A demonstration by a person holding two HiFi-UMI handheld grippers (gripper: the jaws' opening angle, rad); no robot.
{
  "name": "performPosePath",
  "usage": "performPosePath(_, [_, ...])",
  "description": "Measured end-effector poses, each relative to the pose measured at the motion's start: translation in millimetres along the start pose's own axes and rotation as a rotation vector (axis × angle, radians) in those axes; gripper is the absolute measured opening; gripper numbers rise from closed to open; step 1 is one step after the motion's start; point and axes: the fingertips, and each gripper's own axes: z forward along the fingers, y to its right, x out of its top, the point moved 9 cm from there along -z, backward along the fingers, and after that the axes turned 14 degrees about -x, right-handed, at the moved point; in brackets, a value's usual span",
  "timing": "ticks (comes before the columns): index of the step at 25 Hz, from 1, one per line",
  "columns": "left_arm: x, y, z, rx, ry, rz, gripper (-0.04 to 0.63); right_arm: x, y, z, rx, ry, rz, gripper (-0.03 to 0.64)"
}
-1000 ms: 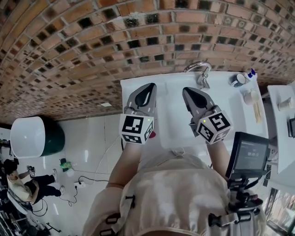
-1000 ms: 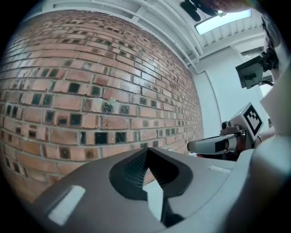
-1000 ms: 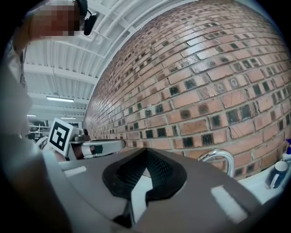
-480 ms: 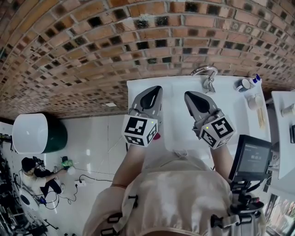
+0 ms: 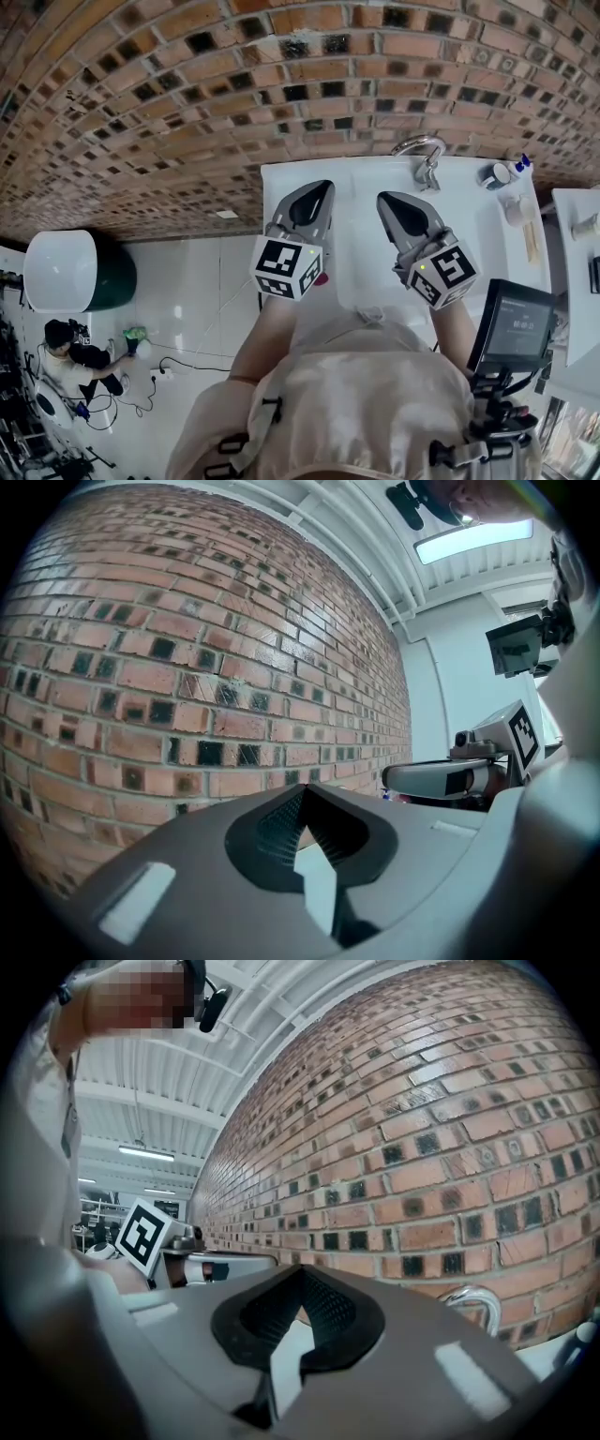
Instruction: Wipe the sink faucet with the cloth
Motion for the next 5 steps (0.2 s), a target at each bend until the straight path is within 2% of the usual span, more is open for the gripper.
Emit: performPosePath(5, [-0.1,-0.4,-0.7,-0.016,-0.006,-0.008,0.003,-0.7,-1.4,-2.0,-0.005,-0.001,0.001,-0.012])
